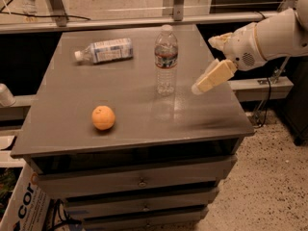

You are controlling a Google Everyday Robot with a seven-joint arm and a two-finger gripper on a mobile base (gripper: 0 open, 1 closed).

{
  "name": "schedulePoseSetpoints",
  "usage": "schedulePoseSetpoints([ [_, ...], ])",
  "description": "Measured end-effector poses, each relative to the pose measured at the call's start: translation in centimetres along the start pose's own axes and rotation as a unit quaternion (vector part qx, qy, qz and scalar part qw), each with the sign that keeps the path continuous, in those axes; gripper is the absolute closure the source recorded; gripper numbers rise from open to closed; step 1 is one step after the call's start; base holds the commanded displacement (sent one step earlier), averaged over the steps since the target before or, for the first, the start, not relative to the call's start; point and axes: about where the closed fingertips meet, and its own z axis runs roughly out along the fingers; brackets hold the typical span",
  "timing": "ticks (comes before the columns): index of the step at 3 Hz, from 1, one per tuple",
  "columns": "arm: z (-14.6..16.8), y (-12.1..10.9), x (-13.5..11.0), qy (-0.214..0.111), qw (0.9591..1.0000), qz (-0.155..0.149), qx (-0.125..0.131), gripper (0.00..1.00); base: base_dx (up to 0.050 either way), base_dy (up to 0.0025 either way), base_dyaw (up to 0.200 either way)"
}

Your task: Knock water bottle over

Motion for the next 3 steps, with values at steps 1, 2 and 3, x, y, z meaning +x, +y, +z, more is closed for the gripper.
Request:
schedulePoseSetpoints([
  [1,2.1,-0.1,-0.3,-0.033,0.9992,0.01,-0.018,0.0,0.0,0.0,0.0],
  [2,4.2,1.0,-1.3,-0.064,0.9969,0.019,-0.042,0.0,0.0,0.0,0.0],
  [3,5.8,2.3,-2.9,-0.091,0.9938,0.022,-0.061,0.0,0.0,0.0,0.0],
])
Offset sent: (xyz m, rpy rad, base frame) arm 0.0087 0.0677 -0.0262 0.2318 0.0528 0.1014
